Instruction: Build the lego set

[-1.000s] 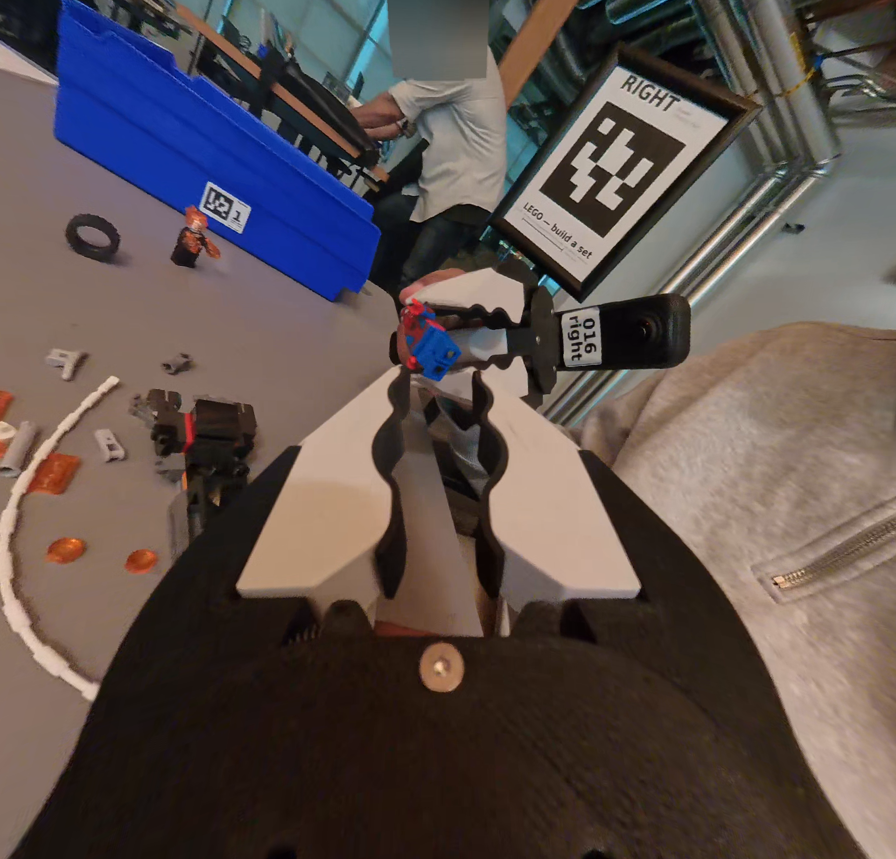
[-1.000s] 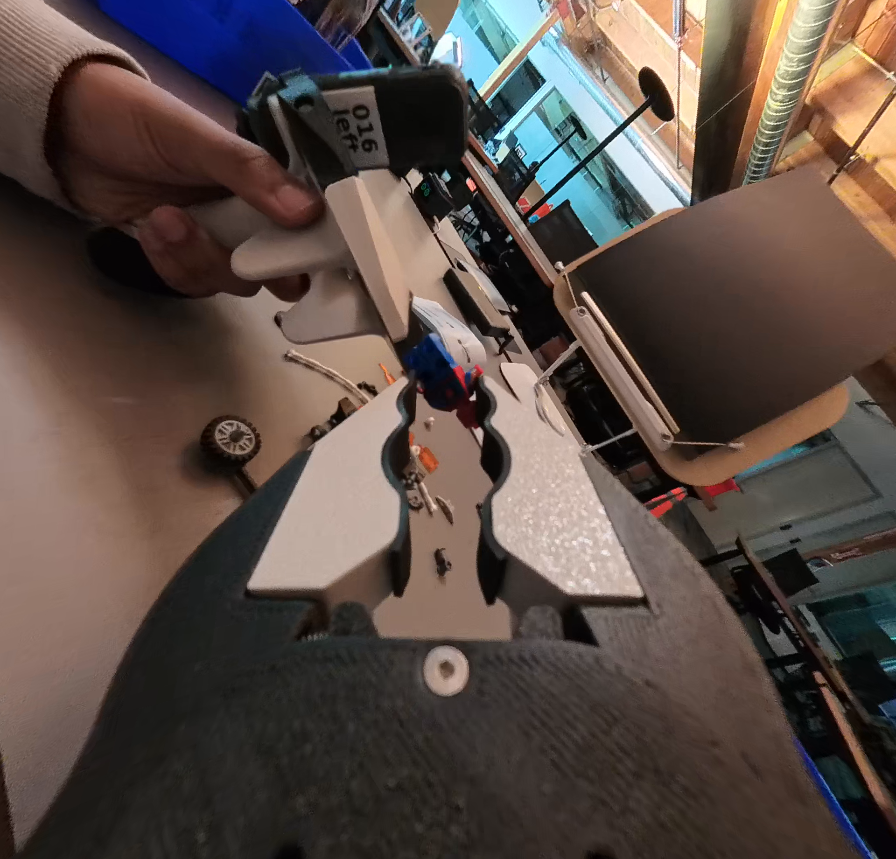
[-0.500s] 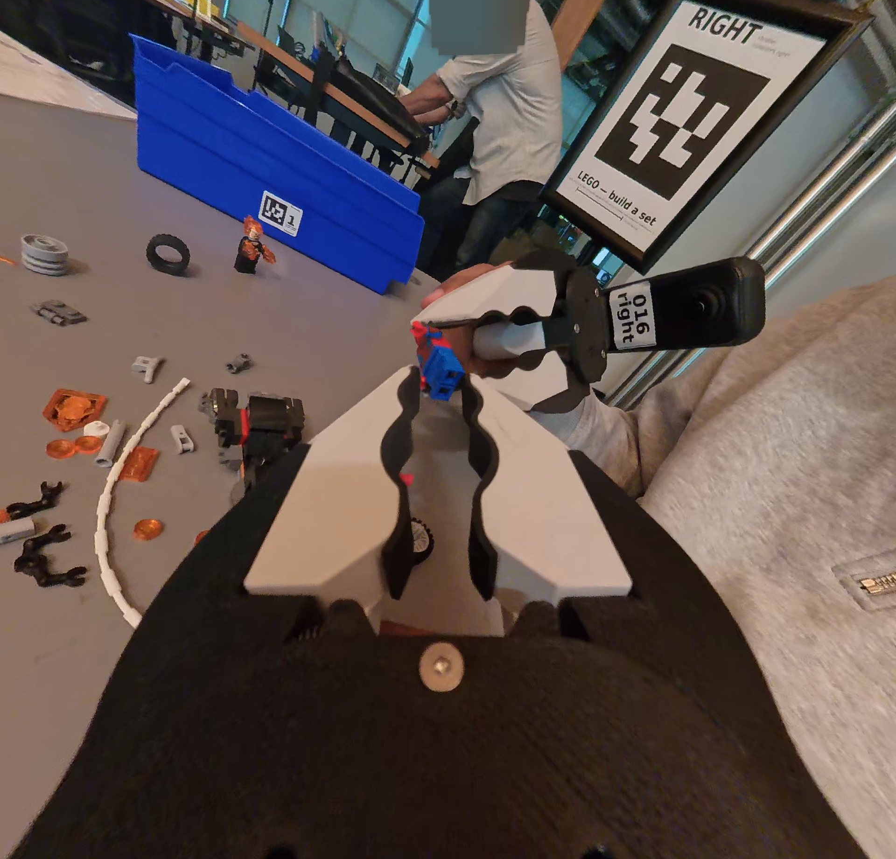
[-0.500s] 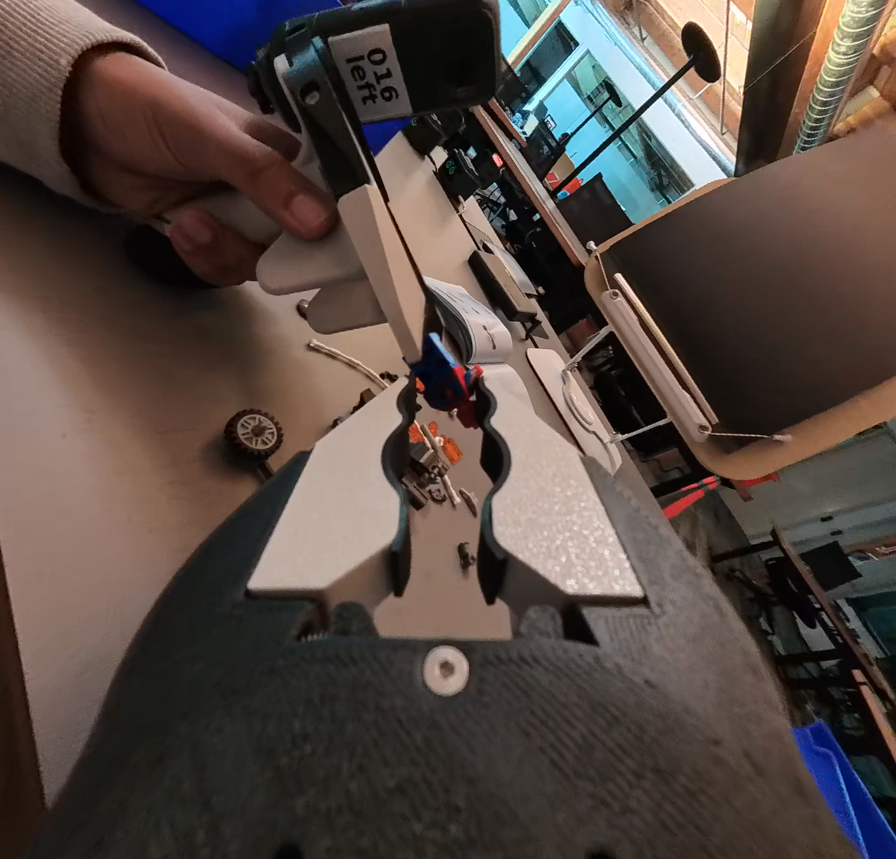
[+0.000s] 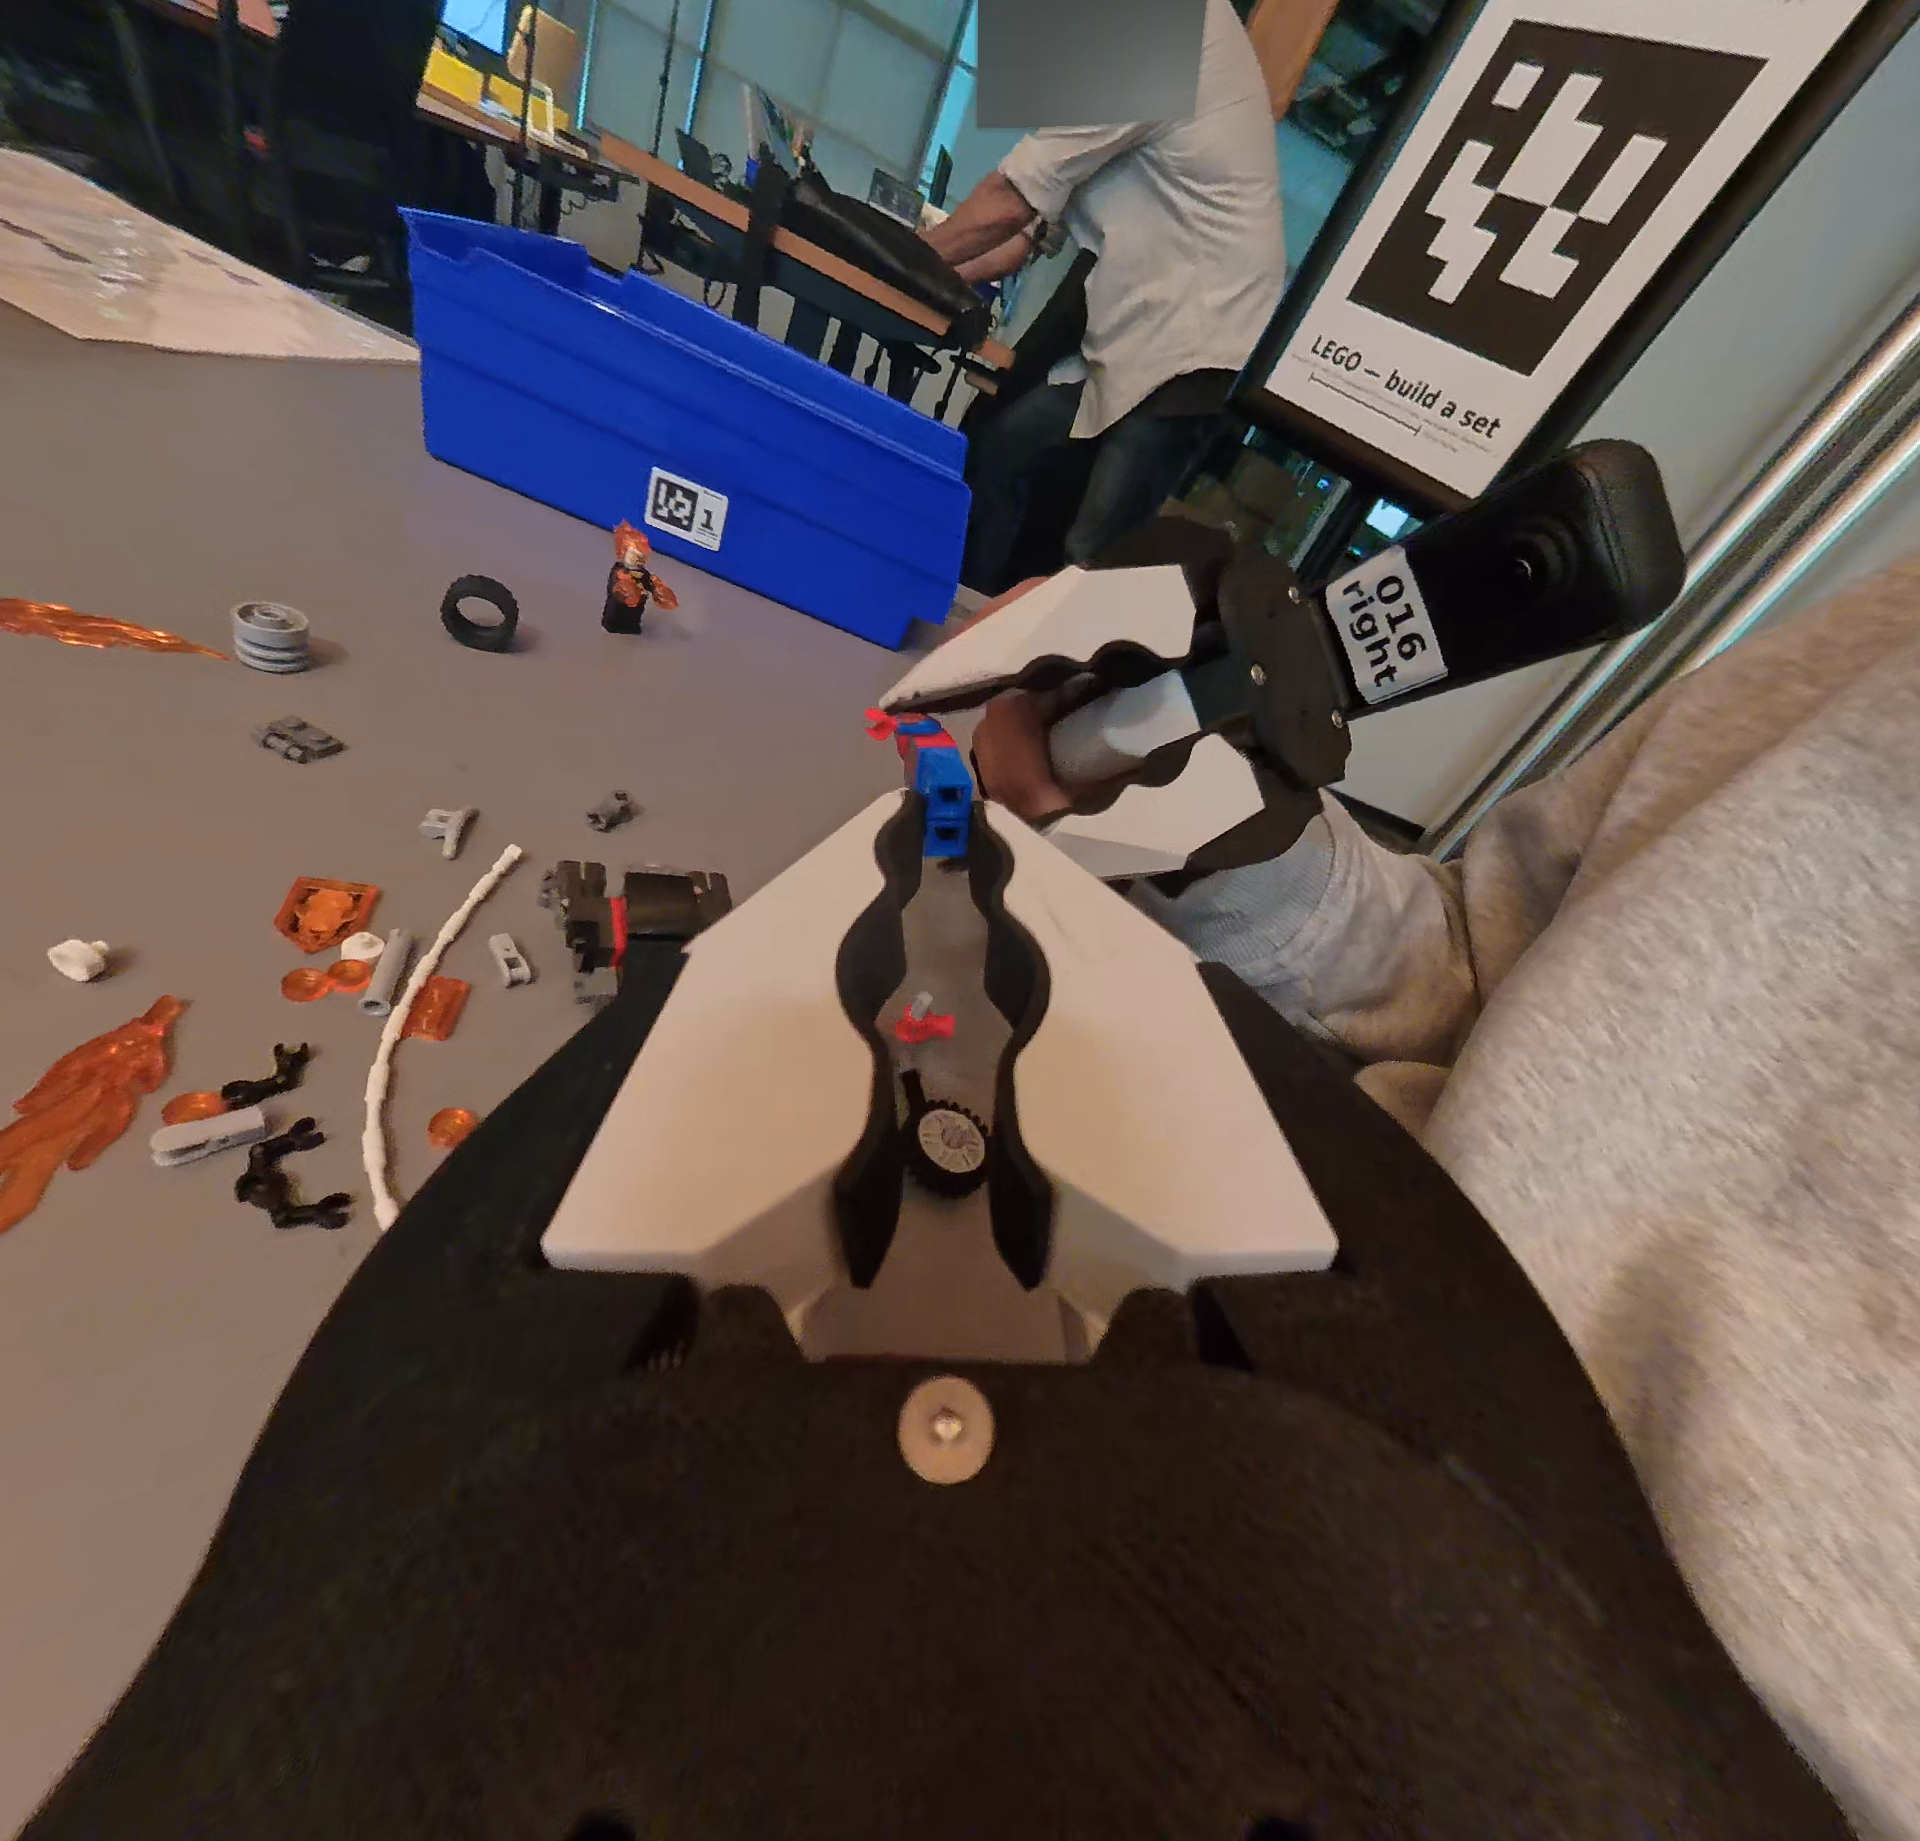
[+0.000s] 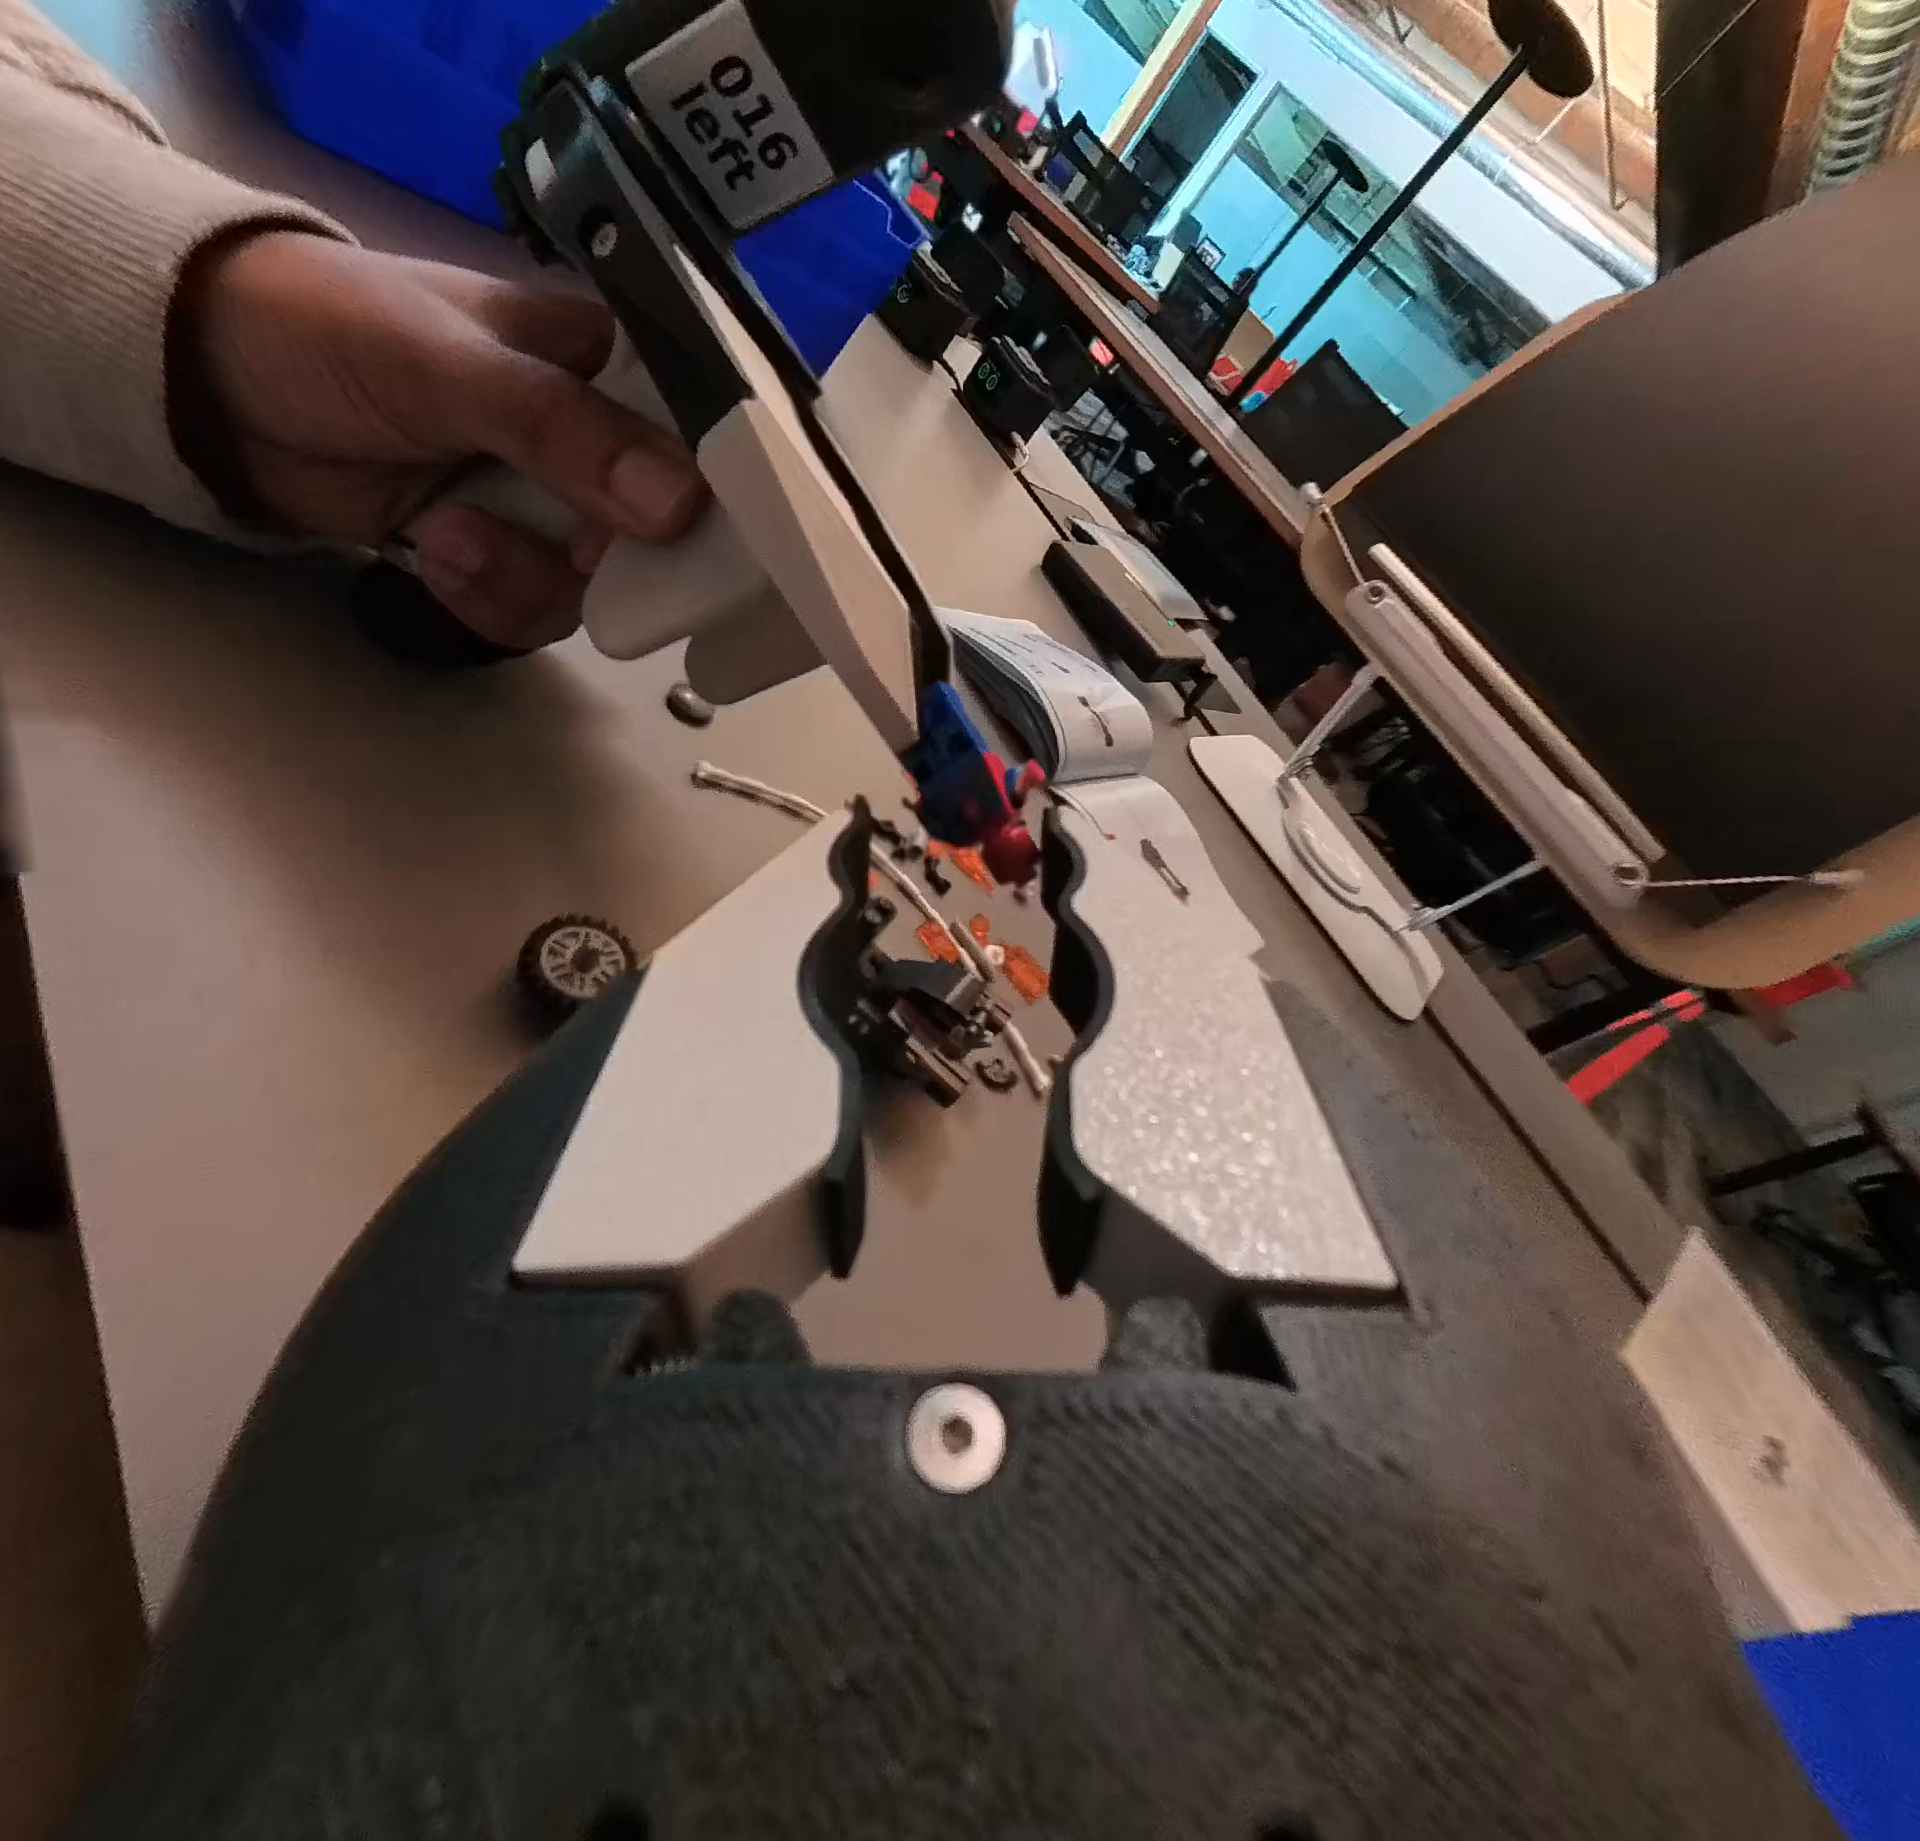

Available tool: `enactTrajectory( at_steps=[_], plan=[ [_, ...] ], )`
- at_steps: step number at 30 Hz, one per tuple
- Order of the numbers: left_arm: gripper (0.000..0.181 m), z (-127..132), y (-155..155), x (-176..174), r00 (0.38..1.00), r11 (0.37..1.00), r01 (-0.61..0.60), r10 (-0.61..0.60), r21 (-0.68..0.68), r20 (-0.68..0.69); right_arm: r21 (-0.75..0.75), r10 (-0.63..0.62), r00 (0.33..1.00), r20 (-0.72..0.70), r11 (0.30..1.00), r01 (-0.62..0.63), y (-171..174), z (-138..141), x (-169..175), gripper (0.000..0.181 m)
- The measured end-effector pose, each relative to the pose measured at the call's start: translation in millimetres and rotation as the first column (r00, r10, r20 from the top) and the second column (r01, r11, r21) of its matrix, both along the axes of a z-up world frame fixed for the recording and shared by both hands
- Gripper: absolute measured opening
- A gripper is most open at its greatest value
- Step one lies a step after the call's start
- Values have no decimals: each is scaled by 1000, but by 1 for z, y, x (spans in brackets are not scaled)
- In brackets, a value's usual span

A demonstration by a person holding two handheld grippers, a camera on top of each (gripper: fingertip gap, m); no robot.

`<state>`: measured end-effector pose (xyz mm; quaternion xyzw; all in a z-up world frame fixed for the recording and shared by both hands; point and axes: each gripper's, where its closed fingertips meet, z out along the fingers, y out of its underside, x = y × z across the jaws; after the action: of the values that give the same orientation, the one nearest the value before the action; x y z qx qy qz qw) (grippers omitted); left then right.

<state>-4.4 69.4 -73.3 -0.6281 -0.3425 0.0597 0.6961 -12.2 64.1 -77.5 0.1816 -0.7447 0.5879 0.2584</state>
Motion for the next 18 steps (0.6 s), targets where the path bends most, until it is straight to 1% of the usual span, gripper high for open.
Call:
enactTrajectory(
  at_steps=[3,5,7,9,10,11,13,15,16,18],
  plan=[
    [6,4,-7,-2,999,999,-35,36,11,-20,-18,11,993,119,1000,-9,-1,0,-3,41],
    [6,7,-13,-4,997,997,-70,71,13,-44,-49,30,970,242,999,-19,-1,2,-6,47],
    [6,11,-19,-5,991,994,-111,111,4,-77,-107,54,918,394,994,-13,0,10,-11,52],
    [6,14,-23,-6,981,988,-155,151,-24,-123,-169,61,830,555,985,41,3,18,-26,51],
    [6,16,-24,-5,973,982,-179,169,-53,-157,-197,73,765,640,978,72,5,21,-33,50],
    [6,17,-23,-5,964,975,-202,182,-88,-196,-227,109,685,721,970,85,7,24,-38,50],
    [6,18,-19,-2,942,957,-242,193,-158,-275,-281,211,490,846,957,74,8,28,-40,49],
    [6,19,-14,0,919,934,-277,189,-225,-347,-321,291,297,910,946,57,7,29,-39,49],
    [6,19,-12,1,906,922,-294,184,-253,-381,-339,322,211,923,939,50,7,29,-38,50],
    [6,20,-7,4,879,897,-327,174,-296,-444,-374,371,70,926,927,35,6,29,-36,50]
  ],
)
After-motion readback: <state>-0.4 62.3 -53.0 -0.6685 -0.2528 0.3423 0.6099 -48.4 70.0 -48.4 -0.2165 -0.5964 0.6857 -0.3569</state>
